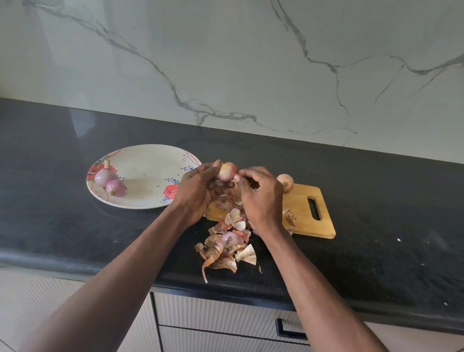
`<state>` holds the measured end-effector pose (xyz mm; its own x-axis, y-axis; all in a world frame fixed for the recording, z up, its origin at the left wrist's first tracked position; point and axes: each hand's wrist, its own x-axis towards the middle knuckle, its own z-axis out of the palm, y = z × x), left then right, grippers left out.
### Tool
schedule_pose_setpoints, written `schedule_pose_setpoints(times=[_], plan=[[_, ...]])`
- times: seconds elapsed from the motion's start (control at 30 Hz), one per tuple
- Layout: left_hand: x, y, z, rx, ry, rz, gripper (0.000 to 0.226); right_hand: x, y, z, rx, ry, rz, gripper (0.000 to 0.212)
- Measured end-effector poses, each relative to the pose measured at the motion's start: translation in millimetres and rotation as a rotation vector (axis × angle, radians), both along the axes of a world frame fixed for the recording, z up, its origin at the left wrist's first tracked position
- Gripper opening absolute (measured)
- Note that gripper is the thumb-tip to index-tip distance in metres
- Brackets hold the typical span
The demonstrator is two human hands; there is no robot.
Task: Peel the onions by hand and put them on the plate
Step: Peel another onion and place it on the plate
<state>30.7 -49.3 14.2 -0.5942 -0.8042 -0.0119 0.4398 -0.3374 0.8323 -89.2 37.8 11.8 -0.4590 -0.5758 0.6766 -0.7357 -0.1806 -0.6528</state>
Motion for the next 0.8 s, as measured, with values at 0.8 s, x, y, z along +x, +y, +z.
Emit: schedule_pose_setpoints(times=[0.8], plan=[[-0.1,1.3,1.8,-0.060,-0.106,0.002,0.025,2.4,4.8,4.8,0.006,-0.112,-0.021,0.024]])
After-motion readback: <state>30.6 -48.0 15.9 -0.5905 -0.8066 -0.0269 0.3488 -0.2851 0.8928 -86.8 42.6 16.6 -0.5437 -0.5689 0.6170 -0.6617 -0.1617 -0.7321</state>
